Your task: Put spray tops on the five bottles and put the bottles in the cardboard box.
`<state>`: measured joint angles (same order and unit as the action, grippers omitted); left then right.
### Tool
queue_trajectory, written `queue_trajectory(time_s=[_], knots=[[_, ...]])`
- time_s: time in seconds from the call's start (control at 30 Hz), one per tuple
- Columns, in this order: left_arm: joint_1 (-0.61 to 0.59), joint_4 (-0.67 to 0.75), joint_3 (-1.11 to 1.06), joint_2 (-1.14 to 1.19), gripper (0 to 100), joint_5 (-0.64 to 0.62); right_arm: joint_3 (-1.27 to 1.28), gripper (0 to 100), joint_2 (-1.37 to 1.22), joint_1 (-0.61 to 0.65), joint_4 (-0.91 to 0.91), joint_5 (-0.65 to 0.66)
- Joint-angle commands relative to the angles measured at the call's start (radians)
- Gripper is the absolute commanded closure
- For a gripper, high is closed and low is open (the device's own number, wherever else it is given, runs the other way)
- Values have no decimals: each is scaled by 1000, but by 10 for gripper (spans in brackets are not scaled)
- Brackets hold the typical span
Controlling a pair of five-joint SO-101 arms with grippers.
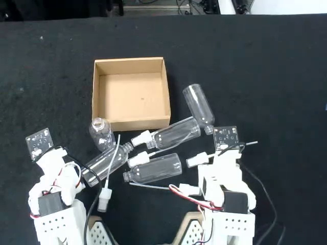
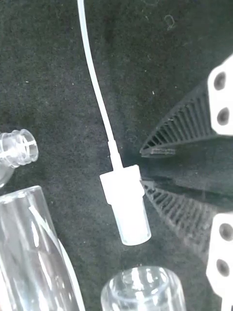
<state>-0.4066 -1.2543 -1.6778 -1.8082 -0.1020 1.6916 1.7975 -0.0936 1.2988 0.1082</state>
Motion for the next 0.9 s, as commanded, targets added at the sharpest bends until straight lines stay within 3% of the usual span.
queue_trajectory(time_s=[0.0,0.43,0.6,0.73,0.87], knots=[[4,-15,-22,-11,970,-6,-8,938,90,-26,6,-3],[-4,18,-22,-14,970,-2,-8,938,90,-23,6,-3],[-147,218,-5,-14,967,-2,-8,936,90,-23,6,-2],[-254,491,15,-14,967,14,-8,935,90,-23,6,-3],[-266,675,15,-14,966,207,-8,935,90,-21,6,3]])
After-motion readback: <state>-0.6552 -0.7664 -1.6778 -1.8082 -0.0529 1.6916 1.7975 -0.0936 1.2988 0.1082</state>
